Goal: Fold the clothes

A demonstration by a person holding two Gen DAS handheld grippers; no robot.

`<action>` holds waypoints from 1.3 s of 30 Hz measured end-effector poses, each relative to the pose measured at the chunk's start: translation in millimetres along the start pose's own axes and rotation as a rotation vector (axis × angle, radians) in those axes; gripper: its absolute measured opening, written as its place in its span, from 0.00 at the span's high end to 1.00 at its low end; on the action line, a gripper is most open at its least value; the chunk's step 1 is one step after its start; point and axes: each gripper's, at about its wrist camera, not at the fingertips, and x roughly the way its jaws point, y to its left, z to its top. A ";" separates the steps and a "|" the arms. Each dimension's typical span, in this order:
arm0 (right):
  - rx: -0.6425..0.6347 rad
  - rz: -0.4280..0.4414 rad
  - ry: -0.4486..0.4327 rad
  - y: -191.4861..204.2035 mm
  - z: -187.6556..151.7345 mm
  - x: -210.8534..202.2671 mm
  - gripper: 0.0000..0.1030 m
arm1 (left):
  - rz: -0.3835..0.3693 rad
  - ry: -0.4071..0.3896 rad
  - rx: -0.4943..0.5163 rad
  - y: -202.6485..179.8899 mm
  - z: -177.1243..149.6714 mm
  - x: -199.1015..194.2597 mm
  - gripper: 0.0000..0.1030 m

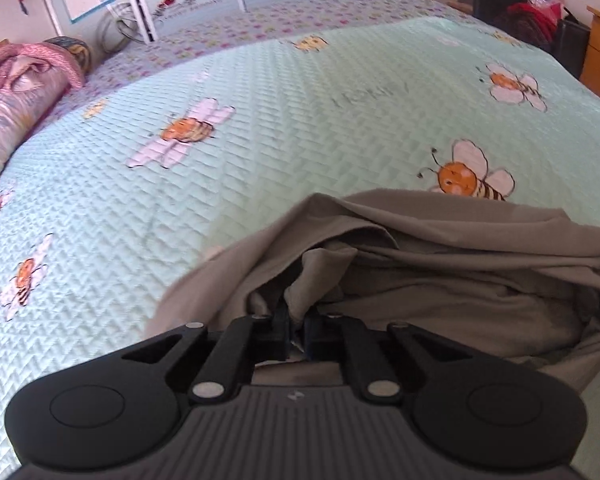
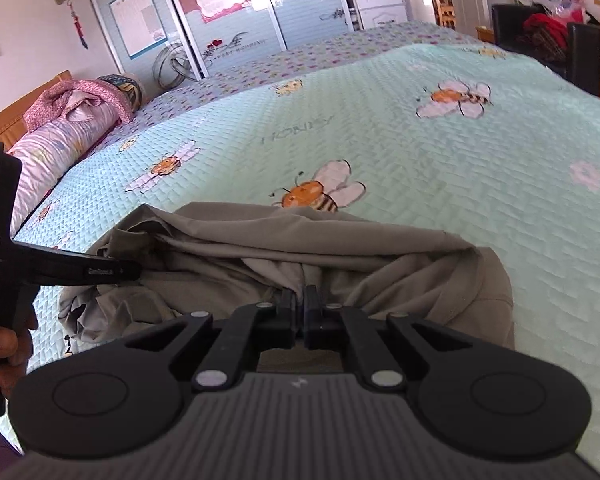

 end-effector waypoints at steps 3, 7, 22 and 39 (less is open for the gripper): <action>-0.043 0.023 -0.037 15.8 9.2 -8.7 0.96 | 0.041 -0.027 0.001 5.5 -1.4 -14.4 0.95; -0.097 0.046 -0.108 36.2 34.4 -18.1 0.96 | 0.047 -0.036 0.022 3.9 -5.0 -18.7 0.95; -0.074 -0.118 -0.176 19.4 59.6 -42.8 0.96 | -0.006 -0.030 0.127 -14.2 -21.1 -14.2 0.95; -0.148 -0.102 -0.248 64.8 113.7 -16.1 0.96 | -0.145 0.012 0.103 -17.5 -31.4 10.6 0.95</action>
